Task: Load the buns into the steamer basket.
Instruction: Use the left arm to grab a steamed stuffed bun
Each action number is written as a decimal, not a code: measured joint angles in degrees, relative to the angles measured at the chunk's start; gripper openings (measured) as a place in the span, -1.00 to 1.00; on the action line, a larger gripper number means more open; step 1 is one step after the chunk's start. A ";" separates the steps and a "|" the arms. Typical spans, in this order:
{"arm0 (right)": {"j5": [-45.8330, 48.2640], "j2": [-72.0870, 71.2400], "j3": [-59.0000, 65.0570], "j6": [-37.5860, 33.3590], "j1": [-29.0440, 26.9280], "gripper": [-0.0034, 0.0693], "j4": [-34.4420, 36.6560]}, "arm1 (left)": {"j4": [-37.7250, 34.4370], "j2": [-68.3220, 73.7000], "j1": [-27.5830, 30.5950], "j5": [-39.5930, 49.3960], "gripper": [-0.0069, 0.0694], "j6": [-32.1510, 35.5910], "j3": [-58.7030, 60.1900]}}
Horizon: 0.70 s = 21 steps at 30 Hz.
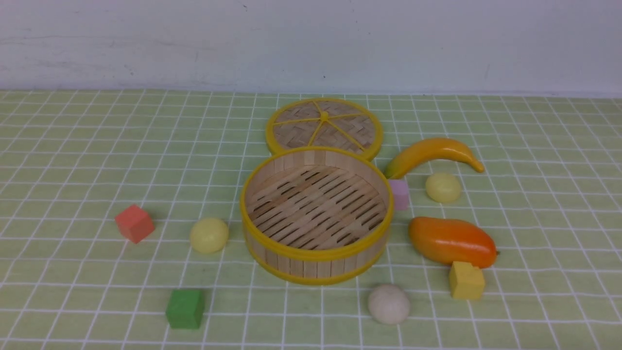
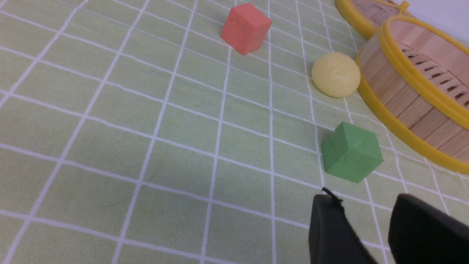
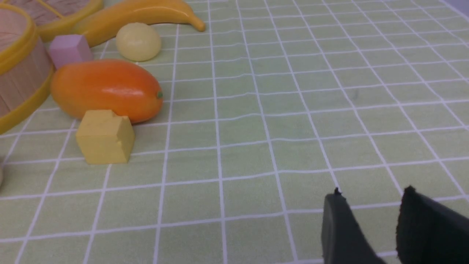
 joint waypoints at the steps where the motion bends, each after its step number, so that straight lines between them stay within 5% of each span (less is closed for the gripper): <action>1: 0.00 0.00 0.00 0.00 0.00 -0.25 0.00 | 0.00 0.00 0.00 0.00 -0.19 0.00 0.00; 10: 0.00 0.00 0.00 0.00 0.00 -0.25 -0.50 | 3.59 0.00 0.00 -2.28 -0.19 0.19 0.00; 21: 0.05 0.00 0.00 0.00 0.00 -0.25 -1.31 | 0.60 0.00 0.00 -21.66 -0.19 -0.95 0.00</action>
